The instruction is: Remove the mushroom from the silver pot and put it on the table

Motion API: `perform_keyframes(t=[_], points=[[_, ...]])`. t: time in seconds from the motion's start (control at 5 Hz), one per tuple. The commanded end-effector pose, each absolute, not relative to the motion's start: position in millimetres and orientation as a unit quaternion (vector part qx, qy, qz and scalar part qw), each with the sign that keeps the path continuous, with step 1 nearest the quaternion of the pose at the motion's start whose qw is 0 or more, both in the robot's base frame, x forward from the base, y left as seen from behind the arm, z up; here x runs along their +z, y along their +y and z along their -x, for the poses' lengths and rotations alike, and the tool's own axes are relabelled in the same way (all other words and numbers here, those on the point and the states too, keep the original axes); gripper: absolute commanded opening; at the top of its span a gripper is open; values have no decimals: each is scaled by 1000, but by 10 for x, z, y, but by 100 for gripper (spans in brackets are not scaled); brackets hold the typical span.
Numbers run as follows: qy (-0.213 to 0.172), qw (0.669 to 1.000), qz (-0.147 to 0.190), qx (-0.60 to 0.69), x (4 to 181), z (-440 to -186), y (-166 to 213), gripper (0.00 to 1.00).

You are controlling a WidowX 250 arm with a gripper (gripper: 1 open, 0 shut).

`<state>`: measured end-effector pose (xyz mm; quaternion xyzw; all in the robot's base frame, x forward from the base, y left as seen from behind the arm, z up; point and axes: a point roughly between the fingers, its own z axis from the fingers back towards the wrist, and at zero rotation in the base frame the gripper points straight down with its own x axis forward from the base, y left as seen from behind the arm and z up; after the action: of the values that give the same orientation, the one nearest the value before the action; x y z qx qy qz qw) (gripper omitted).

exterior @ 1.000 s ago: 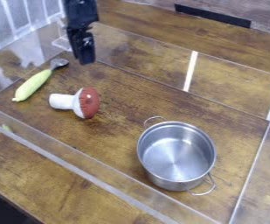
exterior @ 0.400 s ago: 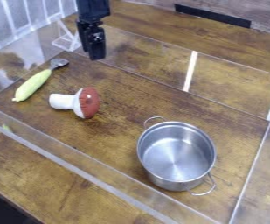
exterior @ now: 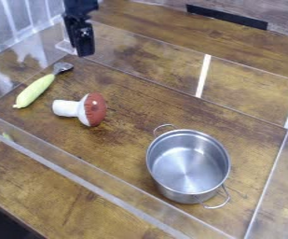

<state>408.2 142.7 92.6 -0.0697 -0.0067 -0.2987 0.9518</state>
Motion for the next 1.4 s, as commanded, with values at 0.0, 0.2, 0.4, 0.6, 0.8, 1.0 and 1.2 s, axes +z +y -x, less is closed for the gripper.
perform_keyframes(t=[0.0, 0.2, 0.4, 0.6, 0.8, 1.0, 1.2], points=[[-43, 954, 44, -294, 1244, -4109, 1466, 0], [-53, 959, 45, -273, 1213, -4131, 1438, 0], [-66, 963, 49, -258, 1134, -4161, 1416, 100], [-75, 957, 55, -274, 1122, -4185, 1419, 100], [-80, 954, 53, -284, 1174, -4191, 1450, 100], [-84, 955, 47, -282, 1259, -4152, 1520, 100], [-88, 954, 42, -283, 1329, -4115, 1594, 100]])
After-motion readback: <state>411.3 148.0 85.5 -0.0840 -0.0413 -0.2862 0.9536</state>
